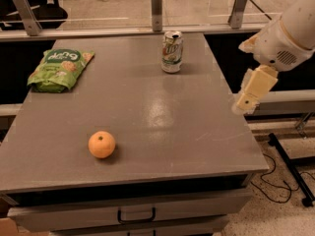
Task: Knock 7up can over
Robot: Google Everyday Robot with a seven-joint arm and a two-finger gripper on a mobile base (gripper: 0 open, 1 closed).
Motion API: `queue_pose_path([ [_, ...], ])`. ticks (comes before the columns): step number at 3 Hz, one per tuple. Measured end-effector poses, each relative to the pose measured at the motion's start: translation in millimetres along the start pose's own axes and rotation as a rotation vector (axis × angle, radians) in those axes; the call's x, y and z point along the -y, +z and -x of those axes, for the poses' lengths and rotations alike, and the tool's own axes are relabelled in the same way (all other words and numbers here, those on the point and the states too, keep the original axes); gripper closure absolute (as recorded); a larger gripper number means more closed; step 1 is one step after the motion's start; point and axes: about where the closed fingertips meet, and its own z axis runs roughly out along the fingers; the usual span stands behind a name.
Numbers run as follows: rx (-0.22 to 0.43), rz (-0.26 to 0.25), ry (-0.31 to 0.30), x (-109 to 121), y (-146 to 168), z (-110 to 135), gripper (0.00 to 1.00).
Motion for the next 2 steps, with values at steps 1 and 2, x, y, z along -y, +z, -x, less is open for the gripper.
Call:
queue_pose_path([
  [1,0.125,-0.024,0.014,47.6,38.6,20.4,0.0],
  [2,0.252,-0.015,0.05,92.9,76.9,45.3,0.0],
])
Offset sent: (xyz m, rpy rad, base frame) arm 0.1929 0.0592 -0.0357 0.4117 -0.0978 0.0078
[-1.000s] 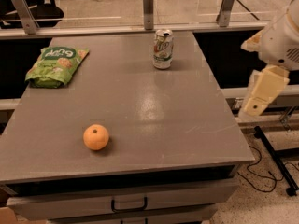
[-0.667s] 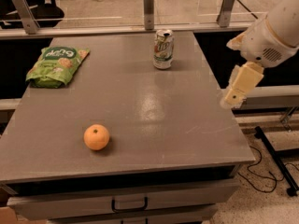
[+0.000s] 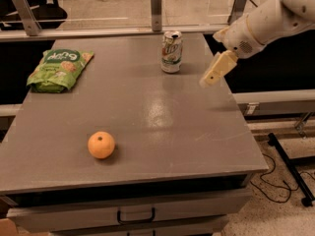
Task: Knock 7up can over
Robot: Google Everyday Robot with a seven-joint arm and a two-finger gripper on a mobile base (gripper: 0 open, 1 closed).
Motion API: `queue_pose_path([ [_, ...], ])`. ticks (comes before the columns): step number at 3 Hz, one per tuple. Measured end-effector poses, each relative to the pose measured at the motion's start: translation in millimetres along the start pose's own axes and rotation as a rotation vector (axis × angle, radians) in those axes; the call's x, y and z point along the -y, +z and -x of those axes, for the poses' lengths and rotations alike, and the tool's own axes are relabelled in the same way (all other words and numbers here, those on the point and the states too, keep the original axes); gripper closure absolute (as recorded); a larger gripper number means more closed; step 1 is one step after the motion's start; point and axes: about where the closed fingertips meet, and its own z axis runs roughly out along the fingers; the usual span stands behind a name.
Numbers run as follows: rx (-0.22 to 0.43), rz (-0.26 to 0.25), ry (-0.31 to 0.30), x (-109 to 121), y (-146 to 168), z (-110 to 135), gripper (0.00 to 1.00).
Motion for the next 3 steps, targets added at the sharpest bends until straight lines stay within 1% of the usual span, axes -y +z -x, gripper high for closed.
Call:
queue_pose_path([
  [1,0.112,0.041,0.043,26.5,37.8,21.0,0.0],
  [2,0.207,0.106,0.101,38.1,68.5,38.2,0.0],
  [3,0.295,0.19,0.138,27.7,79.2,59.0,0.0],
])
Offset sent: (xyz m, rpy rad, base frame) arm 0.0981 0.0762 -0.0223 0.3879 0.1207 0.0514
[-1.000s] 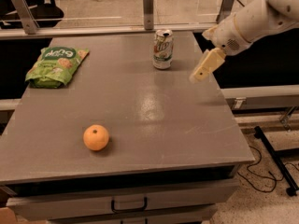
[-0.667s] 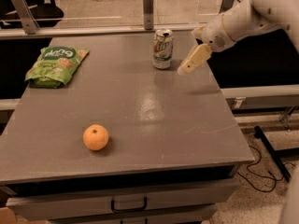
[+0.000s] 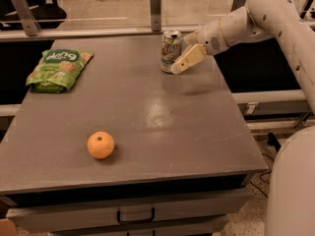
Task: Knock 7up can over
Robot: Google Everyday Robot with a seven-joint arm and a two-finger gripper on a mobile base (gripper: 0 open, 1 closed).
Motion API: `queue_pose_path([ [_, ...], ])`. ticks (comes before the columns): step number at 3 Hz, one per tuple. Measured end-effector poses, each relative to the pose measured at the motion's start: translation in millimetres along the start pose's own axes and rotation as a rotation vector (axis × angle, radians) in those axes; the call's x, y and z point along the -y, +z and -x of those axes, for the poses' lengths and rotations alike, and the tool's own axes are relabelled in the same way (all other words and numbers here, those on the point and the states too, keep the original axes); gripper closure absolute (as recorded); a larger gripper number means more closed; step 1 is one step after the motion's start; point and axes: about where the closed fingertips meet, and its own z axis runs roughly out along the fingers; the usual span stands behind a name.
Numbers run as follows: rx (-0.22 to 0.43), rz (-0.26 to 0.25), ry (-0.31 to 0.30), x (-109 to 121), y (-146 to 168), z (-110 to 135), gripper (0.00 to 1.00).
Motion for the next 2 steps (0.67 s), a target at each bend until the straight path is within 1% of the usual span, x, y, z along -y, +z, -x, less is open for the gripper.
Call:
queue_pose_path([
  [1,0.088,0.108,-0.01,-34.3,4.5,32.1,0.0],
  [2,0.157,0.24,-0.049,-83.4,3.0,69.9,0.0],
])
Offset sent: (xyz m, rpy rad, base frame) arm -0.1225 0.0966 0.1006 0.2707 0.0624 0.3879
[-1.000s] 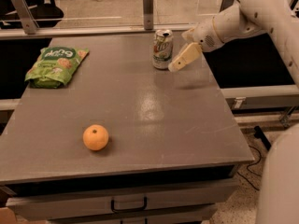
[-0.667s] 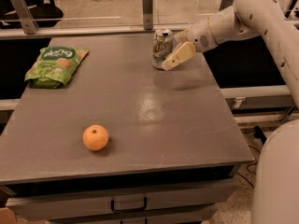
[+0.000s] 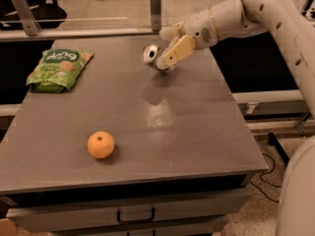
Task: Knock 7up can over
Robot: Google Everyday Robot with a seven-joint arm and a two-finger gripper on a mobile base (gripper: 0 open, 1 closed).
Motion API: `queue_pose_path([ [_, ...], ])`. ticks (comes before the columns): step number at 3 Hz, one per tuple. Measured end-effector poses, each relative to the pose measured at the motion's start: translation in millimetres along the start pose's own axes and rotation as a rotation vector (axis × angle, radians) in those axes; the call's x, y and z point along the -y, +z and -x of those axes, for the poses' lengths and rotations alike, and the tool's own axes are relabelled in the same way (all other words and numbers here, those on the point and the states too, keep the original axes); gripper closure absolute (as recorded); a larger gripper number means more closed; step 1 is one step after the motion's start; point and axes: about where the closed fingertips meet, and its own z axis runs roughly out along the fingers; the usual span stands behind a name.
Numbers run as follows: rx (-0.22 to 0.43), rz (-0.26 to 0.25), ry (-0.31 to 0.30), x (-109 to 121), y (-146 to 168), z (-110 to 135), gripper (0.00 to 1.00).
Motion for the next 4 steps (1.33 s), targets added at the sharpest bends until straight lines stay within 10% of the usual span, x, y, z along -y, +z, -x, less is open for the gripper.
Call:
queue_pose_path([
  [1,0.049,0.125,-0.062,-47.3,9.9,37.1,0.0],
  [2,0.054,0.124,-0.081,-54.8,5.0,45.3,0.0],
  [4,-0.041,-0.215,-0.086,3.1,-82.8,21.7,0.0],
])
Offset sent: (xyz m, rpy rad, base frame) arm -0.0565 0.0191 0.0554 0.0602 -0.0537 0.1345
